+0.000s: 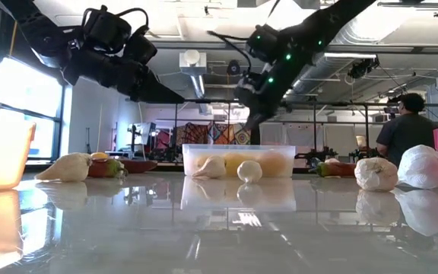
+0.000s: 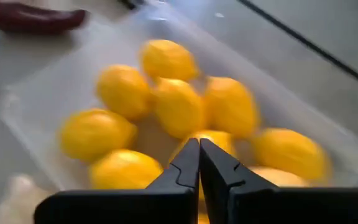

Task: Sort produce into baskets
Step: Put the lemon into the transparent bin

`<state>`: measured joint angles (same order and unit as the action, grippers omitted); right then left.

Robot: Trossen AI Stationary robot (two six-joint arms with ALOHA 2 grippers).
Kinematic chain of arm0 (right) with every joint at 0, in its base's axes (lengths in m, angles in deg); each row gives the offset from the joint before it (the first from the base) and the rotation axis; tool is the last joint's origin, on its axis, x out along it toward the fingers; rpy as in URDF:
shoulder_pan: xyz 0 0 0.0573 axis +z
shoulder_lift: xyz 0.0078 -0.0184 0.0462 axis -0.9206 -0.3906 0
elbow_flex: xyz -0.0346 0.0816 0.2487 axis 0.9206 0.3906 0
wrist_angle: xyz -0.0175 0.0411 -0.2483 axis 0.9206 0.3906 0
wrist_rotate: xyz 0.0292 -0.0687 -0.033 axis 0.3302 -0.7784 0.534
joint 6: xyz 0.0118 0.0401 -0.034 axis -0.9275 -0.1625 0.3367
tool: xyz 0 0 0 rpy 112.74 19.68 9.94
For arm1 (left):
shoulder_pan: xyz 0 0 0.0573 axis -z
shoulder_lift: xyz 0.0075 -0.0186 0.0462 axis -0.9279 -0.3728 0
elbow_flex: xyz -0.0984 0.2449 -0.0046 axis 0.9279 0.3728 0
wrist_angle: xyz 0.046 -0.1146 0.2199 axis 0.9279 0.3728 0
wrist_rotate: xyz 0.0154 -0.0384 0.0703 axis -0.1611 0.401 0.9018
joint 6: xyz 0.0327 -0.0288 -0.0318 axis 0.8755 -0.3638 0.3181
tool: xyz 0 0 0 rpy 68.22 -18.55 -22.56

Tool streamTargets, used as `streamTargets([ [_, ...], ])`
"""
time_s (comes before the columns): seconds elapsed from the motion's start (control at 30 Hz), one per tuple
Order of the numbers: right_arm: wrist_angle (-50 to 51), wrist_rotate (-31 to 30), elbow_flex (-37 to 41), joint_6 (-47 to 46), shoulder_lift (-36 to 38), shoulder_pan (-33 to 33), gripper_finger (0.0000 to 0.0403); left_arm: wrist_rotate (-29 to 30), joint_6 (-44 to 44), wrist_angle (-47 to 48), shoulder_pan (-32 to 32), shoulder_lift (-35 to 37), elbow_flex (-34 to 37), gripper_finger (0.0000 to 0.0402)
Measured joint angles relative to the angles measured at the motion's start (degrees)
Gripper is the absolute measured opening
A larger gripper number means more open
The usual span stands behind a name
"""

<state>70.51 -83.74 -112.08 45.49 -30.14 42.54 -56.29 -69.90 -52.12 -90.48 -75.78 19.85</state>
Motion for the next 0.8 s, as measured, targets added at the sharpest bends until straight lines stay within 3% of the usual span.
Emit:
streamTargets([
  [0.1,3.29,-5.01,0.62,1.44,1.41,0.34,0.0000,0.00,-2.58,0.84,0.00,0.04,-0.16,0.0064],
  [0.23,-0.53,-7.55,5.05,1.34,3.16,0.55,0.0000,2.99,-5.17,11.32,-0.76,1.36,-3.46,0.0044],
  [0.4,-11.40,-3.07,13.01,3.96,6.74,0.41,0.0000,9.51,-5.04,29.29,-2.76,2.65,-11.30,0.0006],
  [0.5,-14.72,-1.66,15.94,5.13,9.70,0.00,0.0000,14.03,-8.25,41.19,-4.27,2.72,-17.62,0.0005],
  [0.63,-16.23,-1.60,17.95,7.85,14.32,0.00,0.0000,23.44,-17.47,58.76,-6.46,2.43,-25.24,0.0006],
  [0.8,-15.81,-1.55,19.22,9.41,17.94,-0.02,0.0000,30.71,-29.19,71.64,-9.44,2.47,-28.56,0.0017],
])
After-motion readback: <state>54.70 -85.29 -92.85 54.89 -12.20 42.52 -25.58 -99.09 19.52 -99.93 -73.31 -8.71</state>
